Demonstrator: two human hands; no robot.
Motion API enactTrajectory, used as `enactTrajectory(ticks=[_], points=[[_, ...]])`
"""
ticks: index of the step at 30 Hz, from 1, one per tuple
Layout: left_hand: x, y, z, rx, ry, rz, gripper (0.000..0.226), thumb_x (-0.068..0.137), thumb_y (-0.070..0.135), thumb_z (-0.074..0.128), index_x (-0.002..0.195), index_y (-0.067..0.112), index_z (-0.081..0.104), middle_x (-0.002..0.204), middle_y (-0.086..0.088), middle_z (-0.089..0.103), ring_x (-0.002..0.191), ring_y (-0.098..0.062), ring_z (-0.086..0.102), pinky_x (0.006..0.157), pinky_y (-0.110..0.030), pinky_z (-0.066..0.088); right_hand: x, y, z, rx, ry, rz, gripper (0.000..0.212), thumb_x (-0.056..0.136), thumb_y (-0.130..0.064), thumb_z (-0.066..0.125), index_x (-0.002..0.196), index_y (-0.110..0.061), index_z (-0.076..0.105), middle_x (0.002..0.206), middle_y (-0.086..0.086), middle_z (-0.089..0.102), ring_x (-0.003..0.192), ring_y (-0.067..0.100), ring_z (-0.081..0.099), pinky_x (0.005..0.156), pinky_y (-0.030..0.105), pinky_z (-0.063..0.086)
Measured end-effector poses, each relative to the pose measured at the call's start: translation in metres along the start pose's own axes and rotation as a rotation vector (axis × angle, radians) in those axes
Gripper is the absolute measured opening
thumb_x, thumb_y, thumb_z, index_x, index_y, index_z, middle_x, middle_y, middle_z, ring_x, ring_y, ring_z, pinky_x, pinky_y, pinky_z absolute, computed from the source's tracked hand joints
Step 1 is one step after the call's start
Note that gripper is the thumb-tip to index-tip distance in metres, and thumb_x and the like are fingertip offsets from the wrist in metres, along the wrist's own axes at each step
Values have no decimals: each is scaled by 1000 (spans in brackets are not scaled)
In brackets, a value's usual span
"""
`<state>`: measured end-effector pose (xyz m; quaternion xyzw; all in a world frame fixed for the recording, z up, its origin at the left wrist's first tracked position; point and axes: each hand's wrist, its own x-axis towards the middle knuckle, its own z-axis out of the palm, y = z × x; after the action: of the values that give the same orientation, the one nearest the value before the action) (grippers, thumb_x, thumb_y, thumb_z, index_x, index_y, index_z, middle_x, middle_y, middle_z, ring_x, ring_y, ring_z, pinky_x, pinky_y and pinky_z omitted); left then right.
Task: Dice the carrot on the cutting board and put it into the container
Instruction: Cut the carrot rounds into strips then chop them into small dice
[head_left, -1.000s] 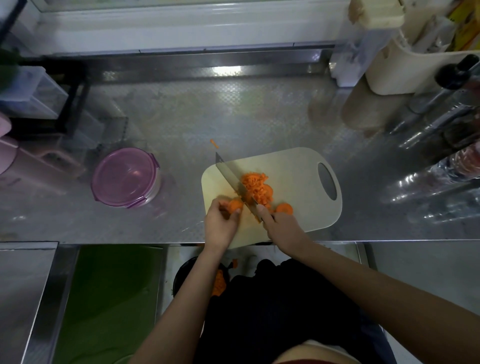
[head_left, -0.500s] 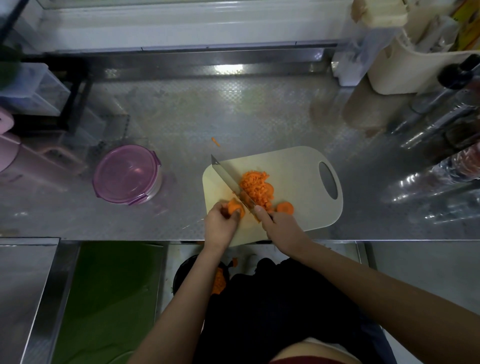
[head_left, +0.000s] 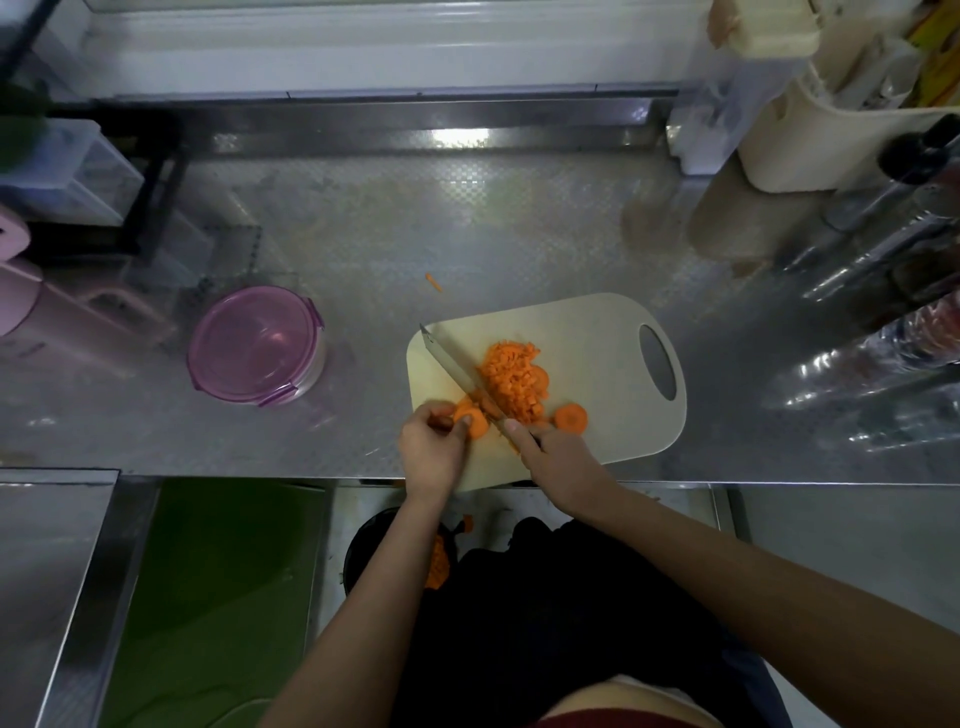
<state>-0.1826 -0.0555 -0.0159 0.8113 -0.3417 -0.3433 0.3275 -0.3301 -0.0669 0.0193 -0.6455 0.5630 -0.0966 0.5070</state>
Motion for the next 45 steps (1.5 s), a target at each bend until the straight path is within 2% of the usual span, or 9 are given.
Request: enactTrajectory(ticks=[8, 13, 18, 23, 27, 33, 36, 41, 45], points=[[3, 1, 5, -81, 25, -136, 21, 78, 13, 73, 98, 7, 69, 91, -2, 66, 83, -13, 58, 79, -21, 43, 3, -8, -8, -76, -53, 82, 51, 97, -49, 32, 75, -8, 53, 72, 10, 53, 73, 24, 51, 72, 31, 39], [5, 2, 6, -78, 27, -194, 14, 77, 18, 74, 89, 16, 68, 86, 2, 66, 85, -16, 61, 77, -23, 45, 0, -14, -9, -98, -17, 61, 58, 99, -47, 28, 53, -13, 40, 55, 5, 43, 60, 22, 46, 67, 31, 35], [5, 3, 4, -62, 16, -215, 12, 77, 21, 73, 87, 20, 66, 84, 5, 64, 85, -15, 61, 76, -25, 46, -2, -15, -5, -98, -18, 86, 57, 98, -47, 29, 59, -11, 48, 58, 1, 46, 64, 19, 49, 70, 29, 38], [2, 7, 2, -96, 1, -207, 11, 79, 17, 71, 81, 20, 61, 78, 6, 60, 77, -13, 56, 69, -22, 41, -4, -18, -3, -87, -14, 85, 51, 99, -43, 31, 56, -19, 40, 58, -3, 42, 56, 9, 40, 66, 27, 34], [4, 5, 1, -65, -8, -220, 11, 79, 21, 72, 83, 20, 62, 84, 4, 63, 83, -16, 58, 73, -26, 45, -2, -21, 1, -146, -12, 93, 52, 99, -45, 29, 58, -16, 42, 59, 1, 44, 61, 17, 45, 64, 29, 36], [9, 3, 0, -29, -19, -232, 13, 77, 22, 73, 86, 17, 66, 96, -2, 68, 93, -21, 62, 81, -33, 50, 3, -24, 8, -282, 28, 81, 60, 100, -45, 27, 90, 3, 63, 84, 21, 63, 81, 31, 60, 67, 32, 44], [10, 4, -1, -23, -31, -239, 11, 76, 22, 73, 83, 19, 65, 95, -1, 68, 93, -21, 62, 79, -32, 49, 2, -25, 5, -268, -21, 108, 59, 101, -44, 26, 97, 4, 60, 83, 16, 61, 87, 32, 60, 71, 32, 43], [14, 2, -1, -9, -51, -239, 11, 75, 22, 74, 76, 23, 63, 93, -2, 69, 93, -23, 63, 79, -34, 51, 5, -20, 7, -190, -68, 145, 44, 100, -44, 27, 65, -21, 39, 66, 0, 43, 75, 21, 48, 69, 29, 37], [15, 1, -1, -1, -54, -240, 10, 73, 24, 75, 76, 25, 66, 93, -4, 70, 93, -24, 63, 81, -38, 53, 13, -14, 19, -194, 60, 93, 53, 97, -45, 35, 56, -12, 39, 59, 8, 44, 62, 23, 49, 58, 34, 38]])
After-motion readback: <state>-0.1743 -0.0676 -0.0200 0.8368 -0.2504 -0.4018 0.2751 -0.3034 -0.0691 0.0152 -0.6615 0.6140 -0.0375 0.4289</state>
